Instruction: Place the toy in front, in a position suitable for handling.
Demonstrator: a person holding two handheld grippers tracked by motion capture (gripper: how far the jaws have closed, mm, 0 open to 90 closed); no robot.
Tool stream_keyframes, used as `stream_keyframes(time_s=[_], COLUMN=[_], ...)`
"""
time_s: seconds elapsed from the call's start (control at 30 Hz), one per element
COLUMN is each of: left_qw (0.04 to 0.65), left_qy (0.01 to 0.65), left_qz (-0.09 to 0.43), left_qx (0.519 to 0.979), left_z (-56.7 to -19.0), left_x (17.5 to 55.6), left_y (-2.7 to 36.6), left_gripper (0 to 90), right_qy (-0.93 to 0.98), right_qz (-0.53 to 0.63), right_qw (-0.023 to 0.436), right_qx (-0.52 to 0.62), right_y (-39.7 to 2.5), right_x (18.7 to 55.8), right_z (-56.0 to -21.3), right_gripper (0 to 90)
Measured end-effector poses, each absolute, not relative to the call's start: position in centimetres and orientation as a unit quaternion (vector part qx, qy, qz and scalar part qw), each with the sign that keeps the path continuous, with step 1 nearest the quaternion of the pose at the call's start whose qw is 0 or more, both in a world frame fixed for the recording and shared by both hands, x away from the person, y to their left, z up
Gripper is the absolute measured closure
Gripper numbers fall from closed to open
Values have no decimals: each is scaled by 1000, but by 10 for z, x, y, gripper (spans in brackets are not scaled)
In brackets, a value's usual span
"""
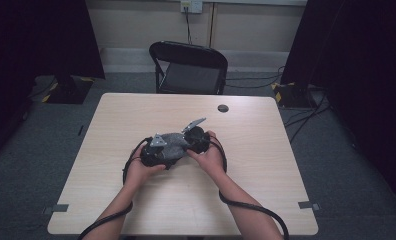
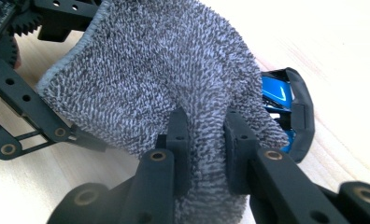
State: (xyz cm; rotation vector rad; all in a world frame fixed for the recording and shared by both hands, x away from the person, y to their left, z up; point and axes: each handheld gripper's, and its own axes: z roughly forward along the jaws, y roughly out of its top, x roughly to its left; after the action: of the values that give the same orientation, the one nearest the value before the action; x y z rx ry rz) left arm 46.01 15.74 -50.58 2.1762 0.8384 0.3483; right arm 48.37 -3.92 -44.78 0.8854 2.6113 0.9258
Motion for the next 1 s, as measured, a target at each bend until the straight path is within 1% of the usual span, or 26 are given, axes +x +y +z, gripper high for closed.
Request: stream_keyframes(time_s=[0.33, 1.0], left_qw=[382, 383], left_qy=[329, 330], left_qz=[136, 135], left_qx=[853, 852], left_z=[-506, -506], left_x=[460, 460], left_y=[157, 157], left_gripper=[253, 254], right_qy=[889, 876], right_qz=[310, 290], right_qw=[128, 155], right_qx=[312, 354], right_y=[-47, -79], right_x=[491, 515], right_z=[-446, -440], right_gripper=[752, 752])
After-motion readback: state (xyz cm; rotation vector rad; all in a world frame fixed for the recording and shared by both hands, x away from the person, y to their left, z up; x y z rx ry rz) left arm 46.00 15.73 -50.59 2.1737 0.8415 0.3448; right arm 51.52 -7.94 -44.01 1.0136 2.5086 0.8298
